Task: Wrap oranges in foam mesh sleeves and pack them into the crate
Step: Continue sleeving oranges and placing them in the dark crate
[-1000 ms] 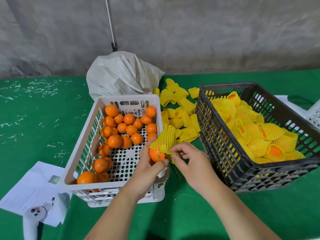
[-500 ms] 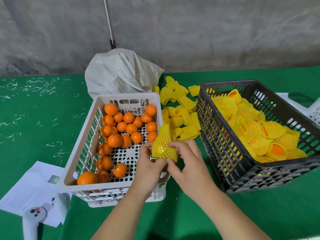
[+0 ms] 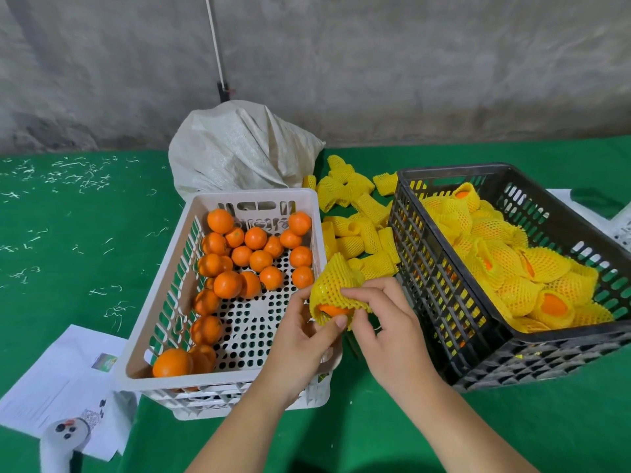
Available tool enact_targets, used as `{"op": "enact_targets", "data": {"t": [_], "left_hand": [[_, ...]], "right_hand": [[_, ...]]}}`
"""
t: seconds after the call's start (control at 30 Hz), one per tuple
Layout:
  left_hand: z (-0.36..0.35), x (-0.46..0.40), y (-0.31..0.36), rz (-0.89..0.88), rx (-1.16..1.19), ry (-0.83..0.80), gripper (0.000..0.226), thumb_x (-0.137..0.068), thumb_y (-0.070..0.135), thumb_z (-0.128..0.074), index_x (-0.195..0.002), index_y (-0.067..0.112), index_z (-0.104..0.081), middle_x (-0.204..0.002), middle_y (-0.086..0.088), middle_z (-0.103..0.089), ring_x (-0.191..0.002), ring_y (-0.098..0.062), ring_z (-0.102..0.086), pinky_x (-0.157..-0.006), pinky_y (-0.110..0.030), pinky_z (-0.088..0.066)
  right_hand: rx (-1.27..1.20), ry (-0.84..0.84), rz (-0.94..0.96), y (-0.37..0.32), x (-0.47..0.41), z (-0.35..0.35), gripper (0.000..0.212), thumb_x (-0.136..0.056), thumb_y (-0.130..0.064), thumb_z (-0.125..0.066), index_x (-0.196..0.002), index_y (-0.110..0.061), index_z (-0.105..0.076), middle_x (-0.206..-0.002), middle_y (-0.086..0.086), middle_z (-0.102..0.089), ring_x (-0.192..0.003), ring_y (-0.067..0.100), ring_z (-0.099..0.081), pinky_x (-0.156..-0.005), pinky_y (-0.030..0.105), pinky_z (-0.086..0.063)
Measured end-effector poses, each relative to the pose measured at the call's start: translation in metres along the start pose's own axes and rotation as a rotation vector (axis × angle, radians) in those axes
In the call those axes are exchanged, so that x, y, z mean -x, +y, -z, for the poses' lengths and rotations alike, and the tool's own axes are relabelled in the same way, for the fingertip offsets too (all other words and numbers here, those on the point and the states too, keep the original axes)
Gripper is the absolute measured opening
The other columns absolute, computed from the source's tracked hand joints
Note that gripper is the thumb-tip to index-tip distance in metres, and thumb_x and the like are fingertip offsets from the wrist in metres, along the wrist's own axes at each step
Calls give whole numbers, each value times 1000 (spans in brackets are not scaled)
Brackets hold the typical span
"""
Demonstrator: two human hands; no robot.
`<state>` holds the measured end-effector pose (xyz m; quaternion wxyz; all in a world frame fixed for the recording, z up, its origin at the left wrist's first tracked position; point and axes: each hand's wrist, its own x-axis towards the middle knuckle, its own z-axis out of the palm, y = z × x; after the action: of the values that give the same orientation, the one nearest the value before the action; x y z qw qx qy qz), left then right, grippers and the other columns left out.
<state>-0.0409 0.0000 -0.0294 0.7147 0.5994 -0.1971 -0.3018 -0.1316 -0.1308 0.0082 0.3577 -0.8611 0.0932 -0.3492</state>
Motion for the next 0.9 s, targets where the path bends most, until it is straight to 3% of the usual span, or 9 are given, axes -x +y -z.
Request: {"op": "enact_targets", "data": {"t": [0.13,0.23,0.33,0.43,0.5,0.67,0.8,0.87,0.9], "left_hand": [[4,-2,-4,-7,-9,61,51,-88,15,-79,-123,42,-54,-98,-12,-72,-78,-24,-66,-65,-42,-53],[6,-1,-3,-17,-19,114,54,-85,8,-75,-117,45,-52,-109,-6,-72,-87,-19,-71,-66,-36,-57],[3,1,-3,-65,-69,92,58,-80,5,-74,-116,43,-50,-112,-3,-68,-80,-25,-68,-62,-45,-56],[-1,4,-5,-121,-84,14,62,-80,-6,-72,-119,35,-48,-105,-1,-65,-61,-24,-60,-50,-42,-49],[-3,5,-5,-179,-151,4,65,-81,-11,-72,-121,33,-47,-95,4,-65,-59,-19,-59,-47,-35,-46],[-12,3,-13,-250,-338,-26,62,-91,13,-79,-135,38,-44,-122,17,-63,-105,-12,-68,-82,-24,-56],[4,-12,-4,-185,-414,-49,46,-94,45,-68,-138,48,-52,-125,15,-67,-94,-14,-69,-76,-26,-58],[17,-33,-3,-135,-494,75,29,-98,46,-63,-126,51,-57,-125,15,-68,-89,-12,-68,-73,-24,-56],[22,-46,-7,-71,-530,147,24,-102,37,-61,-124,48,-59,-124,11,-69,-84,-14,-66,-71,-25,-54]], "right_hand": [[-8,-73,82,-5,6,-3,24,-89,-14,-57,-106,-13,-74,-111,-4,-54,-110,15,-57,-92,22,-48],[-211,-143,-168,-10,10,-5,34,-88,-36,-61,-121,-26,-63,-122,-10,-51,-116,12,-55,-96,24,-48],[-456,-188,-532,-16,6,-11,55,-86,-57,-62,-136,-45,-43,-135,-12,-49,-118,3,-57,-90,24,-53],[-610,-237,-680,-16,4,-16,49,-89,-46,-69,-130,-57,-44,-126,-19,-60,-102,-10,-63,-73,10,-53],[-656,-213,-689,-12,3,-16,56,-84,-41,-76,-133,-50,-49,-121,-17,-67,-100,-7,-66,-73,11,-54],[-638,-111,-686,-3,0,-10,75,-72,-33,-87,-136,-45,-50,-119,-14,-70,-103,2,-69,-81,23,-59],[-549,171,-723,29,-27,28,77,-75,-29,-87,-138,-46,-47,-117,-18,-69,-95,2,-71,-87,29,-58],[-405,275,-678,56,-48,66,80,-79,-34,-87,-142,-47,-40,-114,-35,-60,-89,-5,-67,-71,15,-55],[-335,279,-674,71,-58,86,81,-80,-38,-86,-142,-49,-36,-121,-32,-55,-95,-1,-66,-69,17,-55]]}}
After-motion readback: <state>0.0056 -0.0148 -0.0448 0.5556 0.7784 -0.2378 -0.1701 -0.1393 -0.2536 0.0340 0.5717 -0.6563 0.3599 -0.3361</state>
